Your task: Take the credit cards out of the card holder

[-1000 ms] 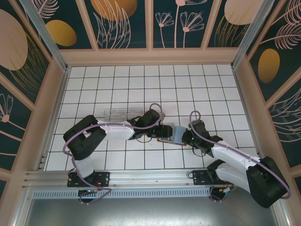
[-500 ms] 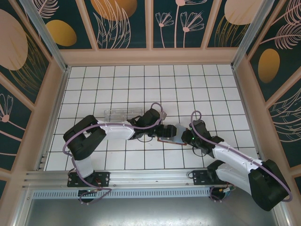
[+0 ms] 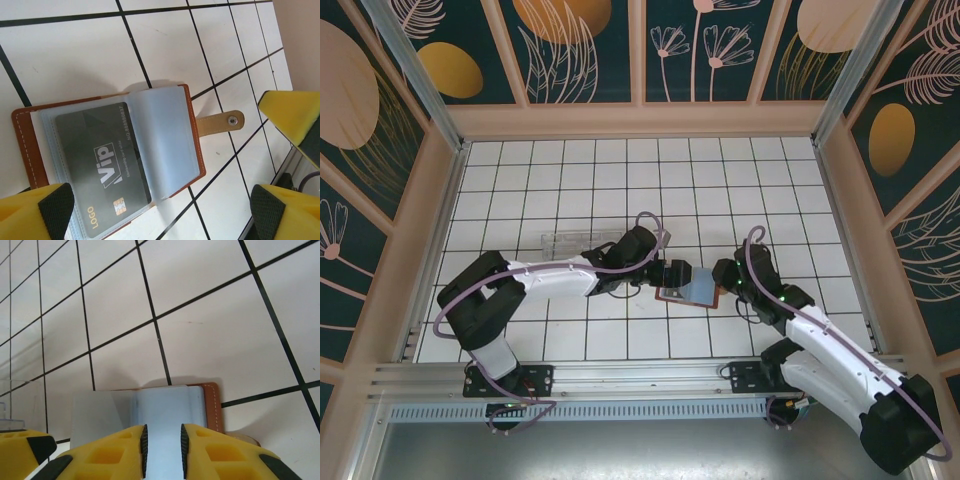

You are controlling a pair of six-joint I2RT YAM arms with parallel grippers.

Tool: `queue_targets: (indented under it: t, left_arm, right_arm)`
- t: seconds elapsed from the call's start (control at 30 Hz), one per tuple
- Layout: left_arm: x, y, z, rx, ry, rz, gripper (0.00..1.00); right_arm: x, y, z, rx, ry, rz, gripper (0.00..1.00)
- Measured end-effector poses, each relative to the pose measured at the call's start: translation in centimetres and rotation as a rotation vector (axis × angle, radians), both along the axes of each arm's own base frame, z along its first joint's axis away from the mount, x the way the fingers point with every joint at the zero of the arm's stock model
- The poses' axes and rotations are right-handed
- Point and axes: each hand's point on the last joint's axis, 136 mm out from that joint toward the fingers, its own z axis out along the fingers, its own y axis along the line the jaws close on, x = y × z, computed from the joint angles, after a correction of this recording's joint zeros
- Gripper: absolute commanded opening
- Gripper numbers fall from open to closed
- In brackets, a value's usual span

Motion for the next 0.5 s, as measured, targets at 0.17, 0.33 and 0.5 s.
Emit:
queue_targets:
  t: [0.17,0.33,0.5]
  left_arm:
    - [0.0,-0.6,0.2,-0.025,-0.006,-0.015,0.80]
    - [0.0,-1.5,-2.3,-0.014,0.038,-0.035,0.85]
    - [0.5,-0.7,-2.6,0.026,0.024,-0.001,0.86]
  right_arm:
    - [0.1,0.4,0.0,-0.002,0.014,0.015,0.27]
    - [0.1,0.6,-0.1,0.006,0.021,0.026,0.27]
    - [0.1,1.0,-0.3,0.019,0.026,0.042,0.27]
